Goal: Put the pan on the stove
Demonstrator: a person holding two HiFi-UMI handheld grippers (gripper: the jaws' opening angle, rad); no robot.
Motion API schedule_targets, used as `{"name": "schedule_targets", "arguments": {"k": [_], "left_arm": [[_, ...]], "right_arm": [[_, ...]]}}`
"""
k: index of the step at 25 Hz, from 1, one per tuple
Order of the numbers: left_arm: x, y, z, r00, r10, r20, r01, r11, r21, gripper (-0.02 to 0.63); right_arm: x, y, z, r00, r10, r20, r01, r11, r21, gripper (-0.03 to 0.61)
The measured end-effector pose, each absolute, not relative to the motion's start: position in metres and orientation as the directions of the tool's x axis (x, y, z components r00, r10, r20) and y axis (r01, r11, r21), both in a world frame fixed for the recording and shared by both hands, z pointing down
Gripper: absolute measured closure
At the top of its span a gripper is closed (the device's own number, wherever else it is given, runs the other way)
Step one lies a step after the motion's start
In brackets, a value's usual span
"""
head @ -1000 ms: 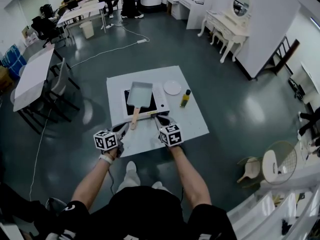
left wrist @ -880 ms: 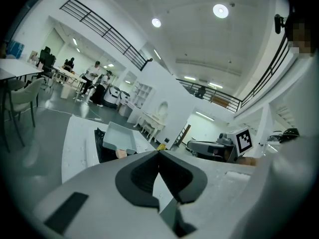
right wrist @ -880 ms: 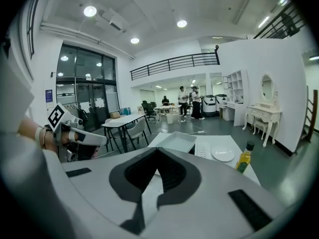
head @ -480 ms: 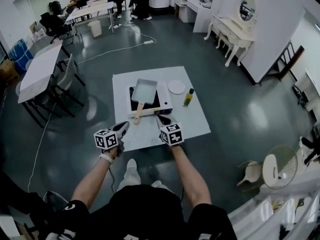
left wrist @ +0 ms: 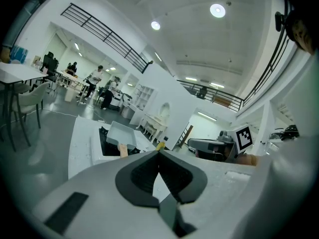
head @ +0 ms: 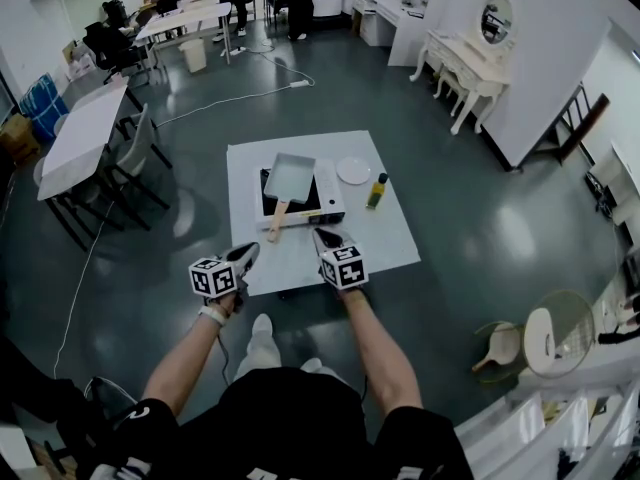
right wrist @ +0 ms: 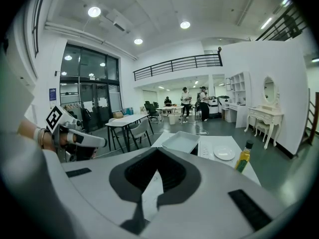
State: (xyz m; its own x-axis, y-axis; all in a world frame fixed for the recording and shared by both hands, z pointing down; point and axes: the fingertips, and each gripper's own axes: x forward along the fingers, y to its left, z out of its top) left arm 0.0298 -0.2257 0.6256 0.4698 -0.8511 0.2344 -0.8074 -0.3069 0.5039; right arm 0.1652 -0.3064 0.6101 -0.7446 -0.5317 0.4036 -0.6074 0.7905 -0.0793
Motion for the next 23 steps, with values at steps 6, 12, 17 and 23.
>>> {"name": "schedule_targets", "arguments": {"k": [6,12,17,23], "left_arm": [[0.031,-0.221,0.623,0.464,-0.854,0.234,-0.813,-0.306,0.495,0.615],[0.033,-0.216,0.627,0.463,-0.852,0.244,-0.816,-0.302,0.493,0.615],[0.034,-0.217,0.627,0.458,-0.852,0.254,-0.823,-0.298,0.484,0.615],[0.034,-0.214,0.628,0.453,-0.853,0.258,-0.826,-0.292,0.483,0.615]], "right_arm": [[0.167,-0.301,0.61,-0.745,-0.53,0.406,-0.606,0.792,-0.078,0.581],[0.168,-0.295,0.61,-0.751,-0.525,0.401,-0.6,0.796,-0.082,0.581],[0.172,-0.298,0.61,-0.748,-0.53,0.4,-0.607,0.79,-0.089,0.581],[0.172,-0.292,0.613,-0.753,-0.522,0.401,-0.601,0.793,-0.096,0.581]]}}
